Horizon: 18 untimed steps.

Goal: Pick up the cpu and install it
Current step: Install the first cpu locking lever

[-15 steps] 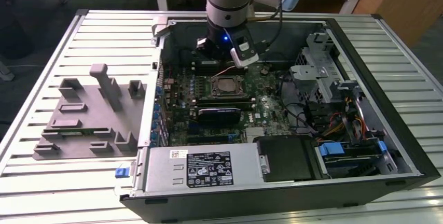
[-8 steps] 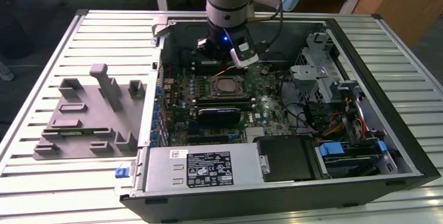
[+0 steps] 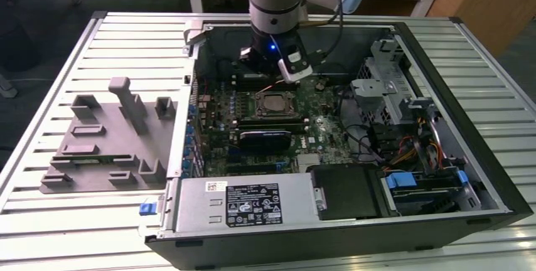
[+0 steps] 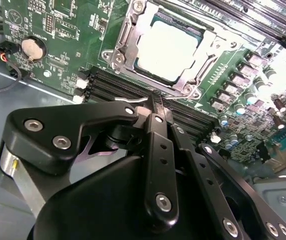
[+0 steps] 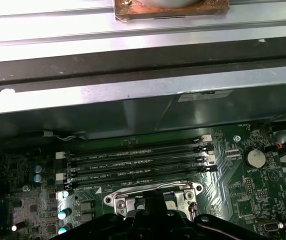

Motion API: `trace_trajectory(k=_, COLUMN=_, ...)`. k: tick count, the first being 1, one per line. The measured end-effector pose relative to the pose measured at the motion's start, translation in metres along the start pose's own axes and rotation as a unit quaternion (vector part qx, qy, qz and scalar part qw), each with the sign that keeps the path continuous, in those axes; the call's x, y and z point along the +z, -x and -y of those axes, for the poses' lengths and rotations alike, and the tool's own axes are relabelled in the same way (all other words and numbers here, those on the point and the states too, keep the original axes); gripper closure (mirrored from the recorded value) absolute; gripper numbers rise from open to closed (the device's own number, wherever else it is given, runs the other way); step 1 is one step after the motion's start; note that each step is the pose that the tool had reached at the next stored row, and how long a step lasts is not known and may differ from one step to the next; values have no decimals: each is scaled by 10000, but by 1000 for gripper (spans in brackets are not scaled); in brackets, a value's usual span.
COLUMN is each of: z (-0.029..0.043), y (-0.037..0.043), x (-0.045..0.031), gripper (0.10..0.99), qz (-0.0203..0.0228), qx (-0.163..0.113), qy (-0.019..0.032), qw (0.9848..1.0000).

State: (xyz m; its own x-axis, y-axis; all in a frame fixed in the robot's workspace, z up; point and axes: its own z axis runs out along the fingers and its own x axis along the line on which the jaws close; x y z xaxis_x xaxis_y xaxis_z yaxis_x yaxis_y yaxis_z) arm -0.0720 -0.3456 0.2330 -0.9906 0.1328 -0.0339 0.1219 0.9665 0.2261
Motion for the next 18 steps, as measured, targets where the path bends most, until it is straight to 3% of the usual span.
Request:
trace_trajectory(k=8, z=-31, y=-5, x=21, gripper=980, qz=108, qx=120, qy=-34, qw=9999)
trace_trajectory(k=18, z=-73, y=-15, x=87, gripper=980, qz=158, qx=215, qy=-186, qw=9995)
